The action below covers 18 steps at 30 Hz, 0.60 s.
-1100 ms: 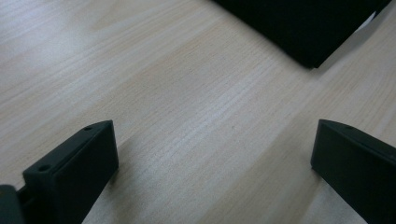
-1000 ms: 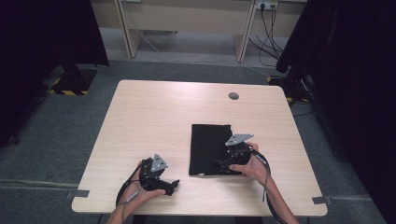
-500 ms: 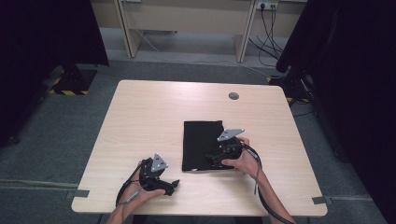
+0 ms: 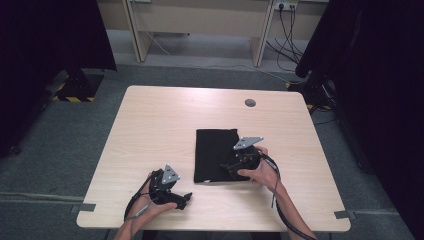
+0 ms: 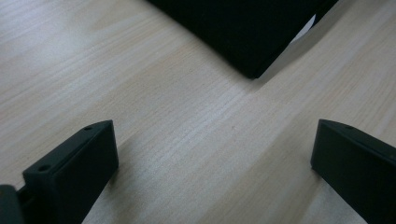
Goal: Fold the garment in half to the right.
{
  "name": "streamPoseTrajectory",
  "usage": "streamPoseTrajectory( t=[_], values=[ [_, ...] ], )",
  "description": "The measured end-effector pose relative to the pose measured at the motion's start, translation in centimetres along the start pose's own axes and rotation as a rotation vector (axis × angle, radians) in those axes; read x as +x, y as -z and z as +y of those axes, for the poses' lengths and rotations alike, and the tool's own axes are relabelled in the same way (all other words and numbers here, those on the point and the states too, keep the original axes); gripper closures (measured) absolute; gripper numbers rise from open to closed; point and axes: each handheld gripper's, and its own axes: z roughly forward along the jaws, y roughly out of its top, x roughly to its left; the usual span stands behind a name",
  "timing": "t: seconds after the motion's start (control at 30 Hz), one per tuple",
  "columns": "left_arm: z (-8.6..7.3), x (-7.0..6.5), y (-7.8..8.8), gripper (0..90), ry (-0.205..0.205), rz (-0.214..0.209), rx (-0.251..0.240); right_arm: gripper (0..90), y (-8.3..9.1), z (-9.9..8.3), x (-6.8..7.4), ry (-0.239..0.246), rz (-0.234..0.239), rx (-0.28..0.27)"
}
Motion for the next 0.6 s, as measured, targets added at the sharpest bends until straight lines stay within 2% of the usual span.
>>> streamPoseTrajectory(
  t=[0.17,0.33,0.6],
  values=[
    [0.0,0.0,0.0,0.0,0.000,0.000,0.000,14.8,1.3,0.2,0.2,-0.013,-0.012,-0.031],
    [0.0,0.0,0.0,0.0,0.000,0.000,0.000,14.8,2.1,0.3,0.6,-0.024,-0.032,-0.038],
    [0.0,0.0,0.0,0.0,0.000,0.001,0.000,14.9,2.9,-0.2,0.6,-0.046,-0.032,-0.048]
  ],
)
